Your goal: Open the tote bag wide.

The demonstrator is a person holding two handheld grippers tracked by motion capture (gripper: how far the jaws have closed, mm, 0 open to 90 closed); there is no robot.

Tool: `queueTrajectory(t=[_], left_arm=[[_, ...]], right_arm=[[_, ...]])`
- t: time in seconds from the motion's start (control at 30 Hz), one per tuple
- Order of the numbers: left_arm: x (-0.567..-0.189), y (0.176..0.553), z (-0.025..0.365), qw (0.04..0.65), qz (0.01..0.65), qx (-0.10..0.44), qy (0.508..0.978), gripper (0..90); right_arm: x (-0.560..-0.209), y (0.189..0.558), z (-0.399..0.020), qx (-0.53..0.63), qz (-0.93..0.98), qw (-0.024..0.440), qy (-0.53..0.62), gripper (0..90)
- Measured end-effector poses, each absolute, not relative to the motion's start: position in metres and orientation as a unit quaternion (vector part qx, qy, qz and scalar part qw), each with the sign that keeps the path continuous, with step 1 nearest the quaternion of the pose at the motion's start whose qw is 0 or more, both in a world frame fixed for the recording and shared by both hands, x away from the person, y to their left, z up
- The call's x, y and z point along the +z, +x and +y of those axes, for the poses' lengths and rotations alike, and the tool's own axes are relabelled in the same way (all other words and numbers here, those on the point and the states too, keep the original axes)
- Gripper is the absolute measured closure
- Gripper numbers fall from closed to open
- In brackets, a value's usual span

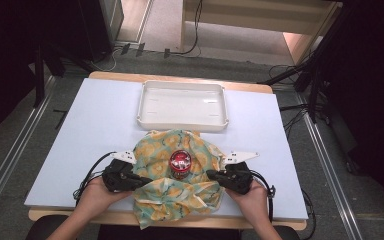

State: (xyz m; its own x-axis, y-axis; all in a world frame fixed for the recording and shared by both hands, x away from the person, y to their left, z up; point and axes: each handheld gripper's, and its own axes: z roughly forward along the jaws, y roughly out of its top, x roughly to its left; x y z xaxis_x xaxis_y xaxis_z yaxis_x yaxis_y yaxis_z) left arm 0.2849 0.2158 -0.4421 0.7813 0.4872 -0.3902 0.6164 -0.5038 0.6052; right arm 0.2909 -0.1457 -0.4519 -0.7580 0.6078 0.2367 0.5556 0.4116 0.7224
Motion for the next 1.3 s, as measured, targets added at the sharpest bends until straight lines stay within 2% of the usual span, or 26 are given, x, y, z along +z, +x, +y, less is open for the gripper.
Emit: queueTrajectory(t=[0.33, 0.53, 0.7, 0.97, 1.3], left_arm=[[-0.414, 0.294, 0.213, 0.395, 0.312, -0.056, 0.862, 82.7], [-0.402, 0.303, 0.210, 0.397, 0.311, -0.051, 0.862, 80.1], [-0.391, 0.316, 0.207, 0.407, 0.304, -0.043, 0.860, 78.7], [-0.377, 0.336, 0.194, 0.428, 0.294, -0.033, 0.854, 70.1], [-0.385, 0.348, 0.181, 0.430, 0.281, -0.033, 0.857, 60.1]], right_arm=[[-0.414, 0.290, -0.138, 0.455, 0.835, 0.030, 0.307, 90.0], [-0.405, 0.293, -0.121, 0.474, 0.834, 0.013, 0.282, 90.0], [-0.410, 0.289, -0.104, 0.470, 0.842, 0.004, 0.266, 90.0], [-0.432, 0.282, -0.083, 0.459, 0.851, -0.012, 0.257, 90.0], [-0.462, 0.276, -0.071, 0.434, 0.862, -0.018, 0.261, 90.0]])
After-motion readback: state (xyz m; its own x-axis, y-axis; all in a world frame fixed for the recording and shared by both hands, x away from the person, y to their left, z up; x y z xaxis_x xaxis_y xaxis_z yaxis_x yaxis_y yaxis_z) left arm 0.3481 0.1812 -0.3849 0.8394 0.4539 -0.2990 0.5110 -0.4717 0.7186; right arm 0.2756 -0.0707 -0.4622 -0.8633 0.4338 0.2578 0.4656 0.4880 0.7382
